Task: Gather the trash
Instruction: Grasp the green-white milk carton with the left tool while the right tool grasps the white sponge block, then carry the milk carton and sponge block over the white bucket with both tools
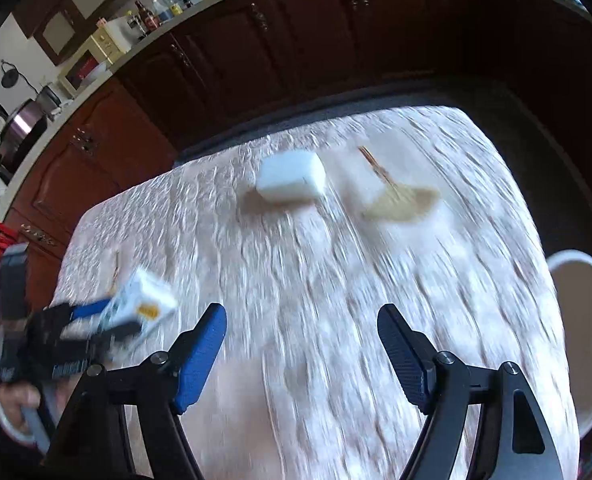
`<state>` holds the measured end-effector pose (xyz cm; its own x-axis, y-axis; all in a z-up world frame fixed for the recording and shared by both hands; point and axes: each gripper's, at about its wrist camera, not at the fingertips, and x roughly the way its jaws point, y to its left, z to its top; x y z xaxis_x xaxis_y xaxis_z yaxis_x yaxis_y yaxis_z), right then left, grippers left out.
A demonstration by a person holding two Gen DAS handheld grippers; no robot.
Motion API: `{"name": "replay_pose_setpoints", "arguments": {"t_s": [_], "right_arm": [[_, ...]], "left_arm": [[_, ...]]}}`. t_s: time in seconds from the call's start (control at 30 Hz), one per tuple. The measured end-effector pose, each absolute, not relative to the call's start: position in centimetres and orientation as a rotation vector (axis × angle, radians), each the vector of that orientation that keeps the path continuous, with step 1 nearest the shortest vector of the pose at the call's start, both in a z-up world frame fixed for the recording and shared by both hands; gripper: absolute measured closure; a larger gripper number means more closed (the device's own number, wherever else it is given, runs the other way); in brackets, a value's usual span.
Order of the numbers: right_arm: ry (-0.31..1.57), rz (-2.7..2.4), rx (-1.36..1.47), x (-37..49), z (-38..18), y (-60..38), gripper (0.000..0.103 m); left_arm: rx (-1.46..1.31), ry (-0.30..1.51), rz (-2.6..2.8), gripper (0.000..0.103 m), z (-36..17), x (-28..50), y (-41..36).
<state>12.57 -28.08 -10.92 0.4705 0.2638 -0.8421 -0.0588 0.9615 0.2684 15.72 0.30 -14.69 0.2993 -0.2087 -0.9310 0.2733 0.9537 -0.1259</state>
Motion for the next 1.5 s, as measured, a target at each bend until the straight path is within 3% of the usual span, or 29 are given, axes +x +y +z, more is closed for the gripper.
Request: {"name": "replay_pose_setpoints", "arguments": {"t_s": [0.1, 0.13, 0.4, 0.43, 0.47, 0.5, 0.83, 1.5], "right_arm": [[1.069, 0.168, 0.194, 16.4, -11.6, -26.6, 0.027], [1.069, 0.156, 0.18, 17.7, -11.7, -26.1, 0.027], [1.114, 0.098, 0.121, 25.7, -14.8, -23.8, 0.028], [1.122, 0.103, 0.11, 26.1, -15.2, -23.7, 0.045], [1.137, 0.111, 0.111, 26.1, -15.6, -23.8, 0.055], [1.145, 0.121, 0.127, 25.9, -15.8, -24.0, 0.054], [1.032, 0.238, 0.206, 15.7, -10.5, -29.0, 0.056], [0.882, -0.055, 0.318, -2.0, -5.5, -45.9, 0.056]], "left_arm": [[0.033, 1.26, -0.326, 0.051, -15.1, 15.7, 0.1], [0.015, 1.262, -0.318, 0.054, -15.1, 15.7, 0.3], [-0.01, 1.238, -0.271, 0.056, -14.9, 15.5, 0.8], [-0.007, 1.234, -0.269, 0.057, -15.0, 15.5, 0.6], [-0.008, 1.229, -0.269, 0.058, -15.0, 15.5, 0.5], [-0.012, 1.223, -0.271, 0.059, -15.0, 15.4, 0.4], [-0.042, 1.123, -0.352, 0.061, -10.7, 13.3, -2.1], [0.102, 1.034, -0.639, 0.061, -5.3, 8.4, -21.6]]}}
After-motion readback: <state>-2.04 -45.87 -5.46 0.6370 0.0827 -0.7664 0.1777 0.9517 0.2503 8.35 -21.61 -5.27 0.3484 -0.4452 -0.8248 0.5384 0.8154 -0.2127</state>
